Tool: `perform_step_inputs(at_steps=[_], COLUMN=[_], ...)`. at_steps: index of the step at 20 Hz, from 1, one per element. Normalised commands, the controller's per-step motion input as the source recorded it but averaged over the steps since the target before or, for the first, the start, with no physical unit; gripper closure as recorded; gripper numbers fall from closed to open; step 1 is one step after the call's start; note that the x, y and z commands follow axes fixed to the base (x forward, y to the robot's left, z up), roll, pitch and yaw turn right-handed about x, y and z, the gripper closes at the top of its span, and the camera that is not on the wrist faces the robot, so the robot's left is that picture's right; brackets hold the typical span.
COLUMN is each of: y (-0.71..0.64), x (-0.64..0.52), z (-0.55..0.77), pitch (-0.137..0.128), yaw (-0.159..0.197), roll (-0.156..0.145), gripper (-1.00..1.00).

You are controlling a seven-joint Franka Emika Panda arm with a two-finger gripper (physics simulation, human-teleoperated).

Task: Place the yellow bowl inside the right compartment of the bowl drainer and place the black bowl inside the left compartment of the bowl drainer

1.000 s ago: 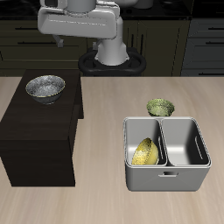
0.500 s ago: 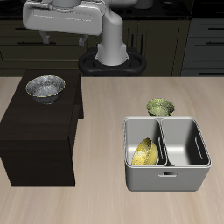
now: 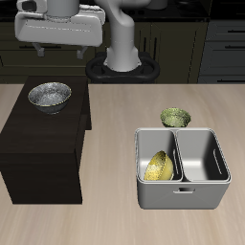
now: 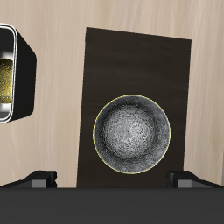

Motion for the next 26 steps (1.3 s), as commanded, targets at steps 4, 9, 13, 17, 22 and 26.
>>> perform_step_inputs(at_steps=[4, 9, 13, 17, 22, 26], y=[0.02, 0.05, 0.06, -0.09, -0.02, -0.04], x=[0.04, 0.10, 0.03, 0.08, 0.02, 0.00], z=[-0.08, -0.16, -0.23, -0.29, -0.36, -0.22], pitch=[-0.006, 0.014, 0.000, 0.045, 0.046, 0.035], yaw=[-0.006, -0.038, -0.029, -0.018, 0.001, -0.008], roll=[-0.003, -0.004, 0.023, -0.030, -0.005, -0.013], gripper=[-1.00, -1.00, -1.00, -1.00, -1.00, -1.00])
